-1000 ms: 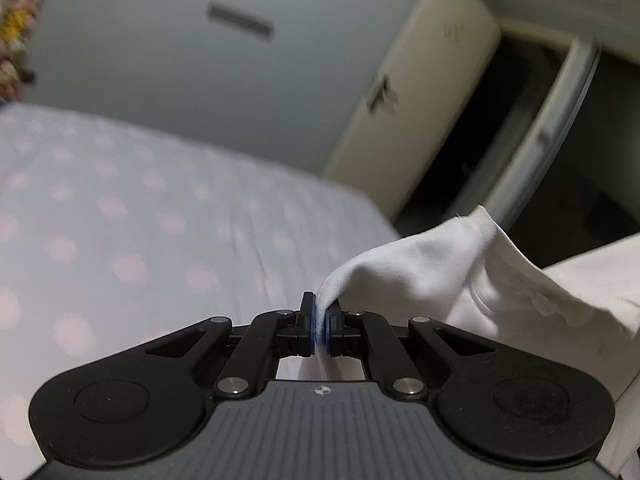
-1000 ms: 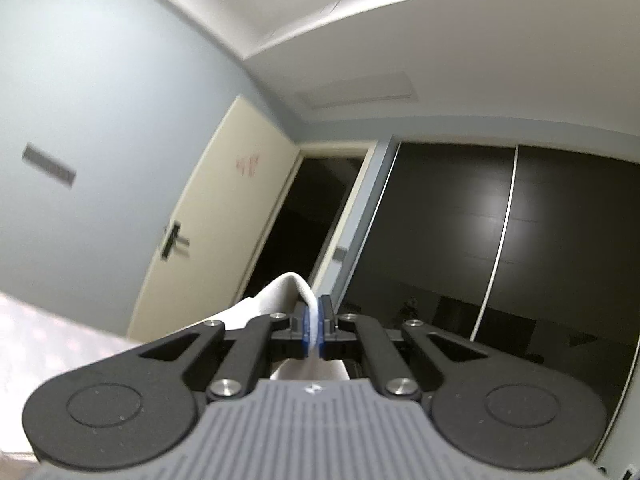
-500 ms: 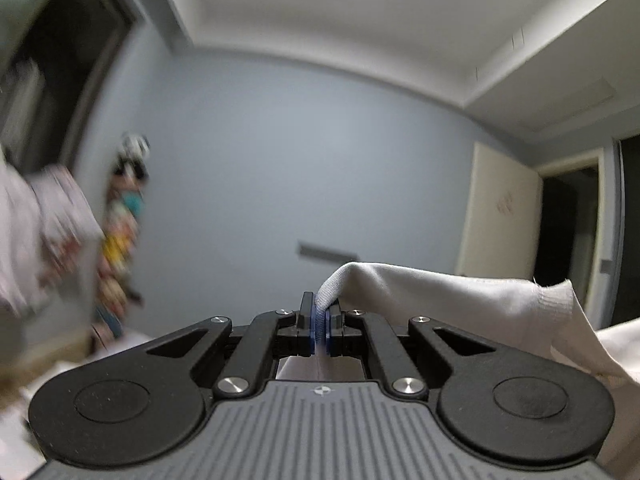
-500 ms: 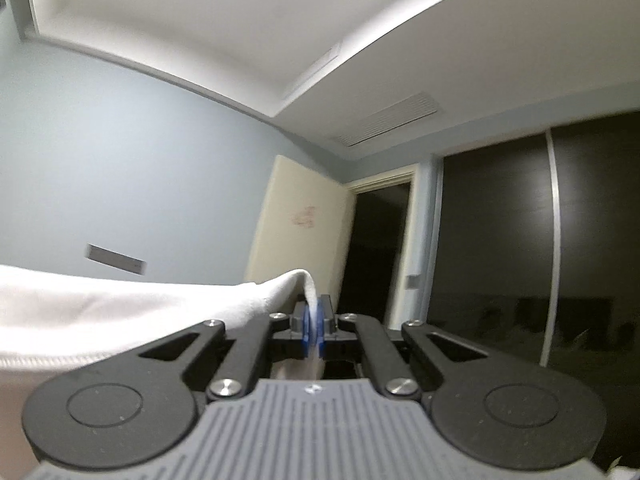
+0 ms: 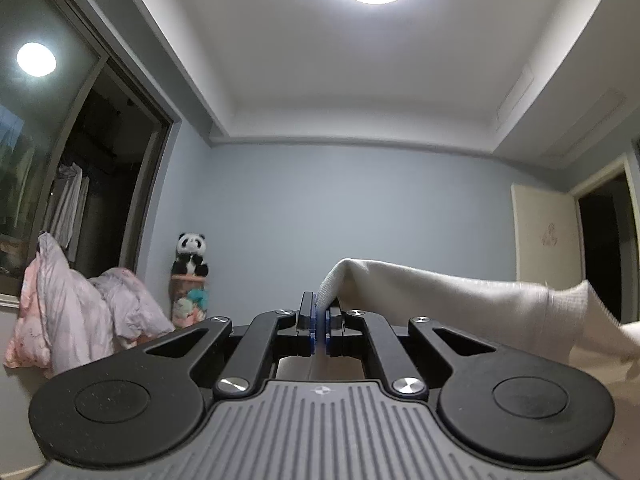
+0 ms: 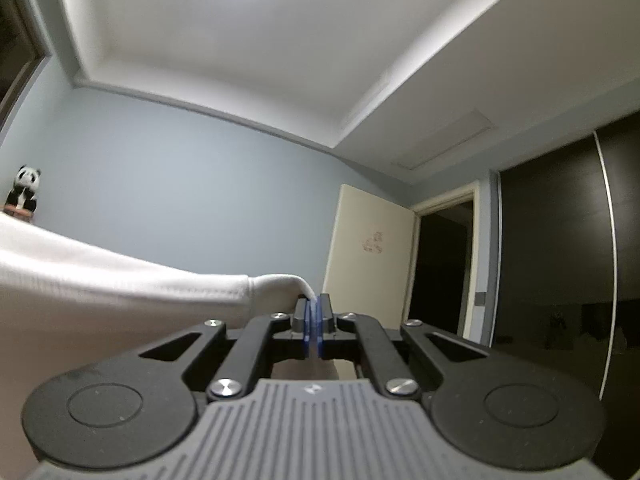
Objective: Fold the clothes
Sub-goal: 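Lift the sweatshirt with both grippers and shake it out in the air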
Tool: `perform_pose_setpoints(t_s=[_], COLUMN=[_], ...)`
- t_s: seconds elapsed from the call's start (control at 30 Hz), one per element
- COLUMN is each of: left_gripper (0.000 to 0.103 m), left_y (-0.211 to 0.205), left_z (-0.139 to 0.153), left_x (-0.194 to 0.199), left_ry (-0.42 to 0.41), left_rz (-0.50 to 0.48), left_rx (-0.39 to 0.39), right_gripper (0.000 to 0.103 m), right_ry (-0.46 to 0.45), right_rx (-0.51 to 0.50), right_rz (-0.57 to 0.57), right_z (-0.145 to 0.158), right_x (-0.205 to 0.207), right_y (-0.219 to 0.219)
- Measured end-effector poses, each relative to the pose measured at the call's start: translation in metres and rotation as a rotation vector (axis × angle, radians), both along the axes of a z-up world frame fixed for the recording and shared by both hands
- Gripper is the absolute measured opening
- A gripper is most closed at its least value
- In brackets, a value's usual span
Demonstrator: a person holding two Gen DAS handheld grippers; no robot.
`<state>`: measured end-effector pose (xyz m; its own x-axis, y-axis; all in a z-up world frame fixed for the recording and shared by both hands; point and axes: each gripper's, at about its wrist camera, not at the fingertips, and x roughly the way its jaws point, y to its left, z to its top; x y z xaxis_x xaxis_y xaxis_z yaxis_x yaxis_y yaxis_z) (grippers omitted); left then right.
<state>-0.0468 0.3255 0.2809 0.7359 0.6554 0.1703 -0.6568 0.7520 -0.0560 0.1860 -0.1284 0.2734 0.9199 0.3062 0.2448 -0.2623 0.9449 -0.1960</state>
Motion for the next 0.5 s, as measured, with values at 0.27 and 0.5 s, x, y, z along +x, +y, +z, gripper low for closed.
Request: perform_pose_setpoints(t_s=[0.27, 0.5], left_gripper=[0.005, 0.005], left_y=[0.039, 0.084], left_z=[-0.072, -0.148], left_x=[0.056, 0.126], left_ry=[0.181, 0.313], left_rz=[0.022, 0.04], left_rx=[-0.09, -0.183], right_gripper=[0.003, 0.003], right_ry=[0.122, 0.276], right_rx=[-0.101, -0.179], right_rz=[0.019, 0.021], right_z=[-0.059, -0.122], right_x=[0.044, 0.114], right_y=[0.059, 0.117])
